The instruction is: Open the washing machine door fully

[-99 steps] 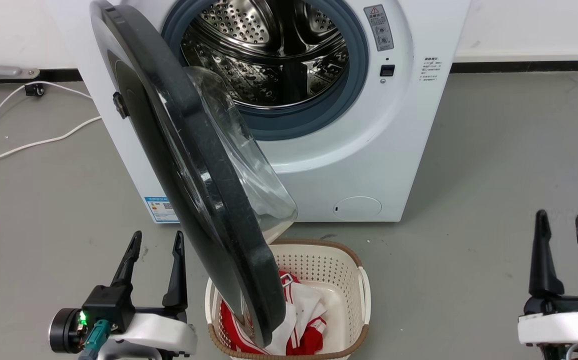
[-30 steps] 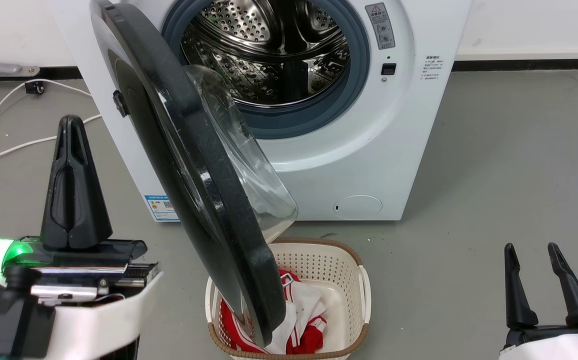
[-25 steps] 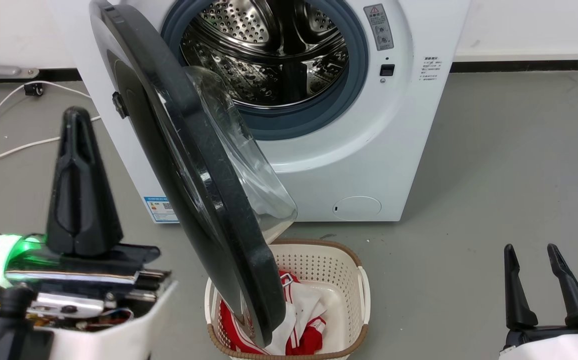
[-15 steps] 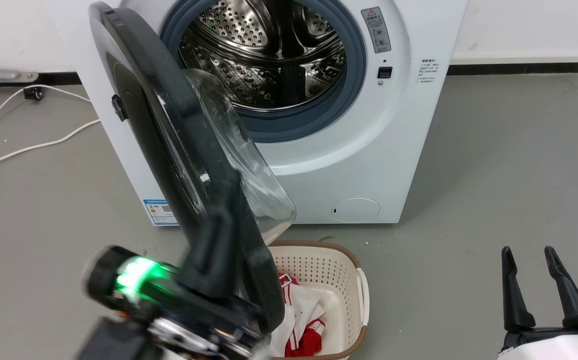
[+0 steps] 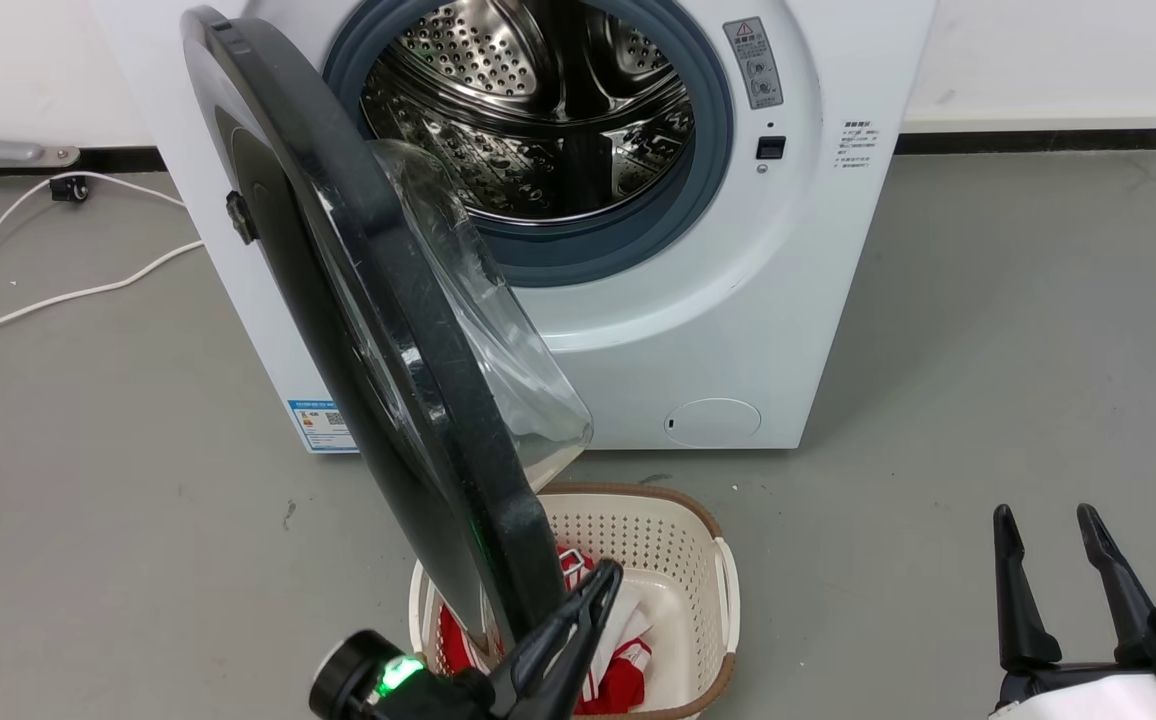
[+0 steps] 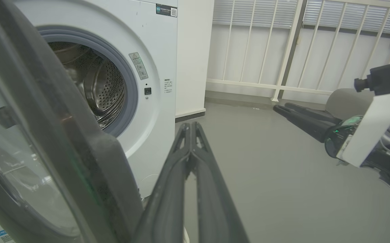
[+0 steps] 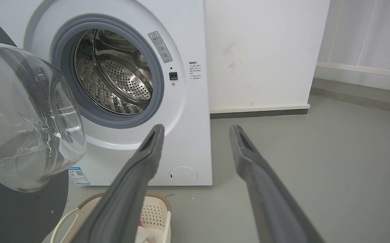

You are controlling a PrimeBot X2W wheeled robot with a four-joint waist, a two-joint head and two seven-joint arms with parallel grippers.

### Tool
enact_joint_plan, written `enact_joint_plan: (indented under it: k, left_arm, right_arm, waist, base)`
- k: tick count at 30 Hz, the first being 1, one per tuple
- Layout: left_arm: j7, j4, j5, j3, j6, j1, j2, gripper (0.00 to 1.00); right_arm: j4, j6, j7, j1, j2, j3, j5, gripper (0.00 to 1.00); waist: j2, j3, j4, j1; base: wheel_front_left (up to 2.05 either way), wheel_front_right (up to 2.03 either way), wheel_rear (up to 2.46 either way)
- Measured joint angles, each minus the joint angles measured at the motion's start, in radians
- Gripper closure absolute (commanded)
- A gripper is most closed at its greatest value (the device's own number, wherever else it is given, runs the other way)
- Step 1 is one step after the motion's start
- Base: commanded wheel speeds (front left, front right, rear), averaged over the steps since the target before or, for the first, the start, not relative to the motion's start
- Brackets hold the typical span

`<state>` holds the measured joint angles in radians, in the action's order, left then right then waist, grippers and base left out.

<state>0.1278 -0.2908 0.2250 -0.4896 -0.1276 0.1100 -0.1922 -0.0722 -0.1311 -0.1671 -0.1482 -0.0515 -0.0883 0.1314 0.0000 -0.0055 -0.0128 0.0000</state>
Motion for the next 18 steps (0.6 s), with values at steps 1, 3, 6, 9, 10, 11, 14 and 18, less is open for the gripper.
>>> enact_joint_plan:
  k: [1,3,6,9,10,11,14,18]
  left_arm:
    - [-0.002,0.012,0.001,-0.004,0.000,0.005,-0.005,1.00]
    - [-0.006,0.042,0.007,-0.012,0.000,0.006,-0.010,1.00]
    - [-0.006,0.088,0.012,-0.013,0.000,0.003,-0.008,1.00]
    - [-0.004,0.128,0.017,-0.008,0.005,-0.022,0.007,1.00]
    - [0.001,0.140,0.022,-0.005,0.007,-0.032,0.015,1.00]
    - [0.008,0.148,0.026,-0.002,0.008,-0.044,0.021,1.00]
    - [0.032,0.183,0.032,0.007,0.009,-0.091,0.044,1.00]
    - [0.054,0.230,0.035,0.015,0.013,-0.134,0.058,1.00]
  right_arm:
    - [0.002,0.000,-0.001,0.000,0.000,0.000,0.000,0.00]
    - [0.008,0.000,-0.001,0.001,0.000,0.000,0.001,0.00]
    - [0.016,0.000,-0.005,0.004,0.000,0.002,0.001,0.00]
    - [0.027,0.000,-0.008,0.006,0.000,0.005,0.004,0.00]
    - [0.032,0.000,-0.008,0.006,0.000,0.006,0.006,0.00]
    - [0.033,0.000,-0.009,0.006,0.000,0.005,0.008,0.00]
    - [0.043,0.000,-0.010,0.014,0.000,0.007,0.009,0.00]
    - [0.051,0.000,-0.013,0.027,0.000,0.011,0.009,0.00]
  waist:
    - [0.0000,0.001,0.001,0.0000]
    - [0.0000,0.003,0.003,0.0000]
    - [0.0000,0.006,0.003,0.0000]
    - [0.0000,0.010,0.001,0.0000]
    - [0.0000,0.011,-0.001,0.0000]
    - [0.0000,0.014,-0.001,0.0000]
    - [0.0000,0.020,-0.003,0.0000]
    - [0.0000,0.025,-0.007,0.0000]
  base:
    - [0.00,0.00,0.00]
    - [0.00,0.00,0.00]
    - [0.00,0.00,0.00]
    - [0.00,0.00,0.00]
    - [0.00,0.00,0.00]
    - [0.00,0.00,0.00]
    - [0.00,0.00,0.00]
    - [0.00,0.00,0.00]
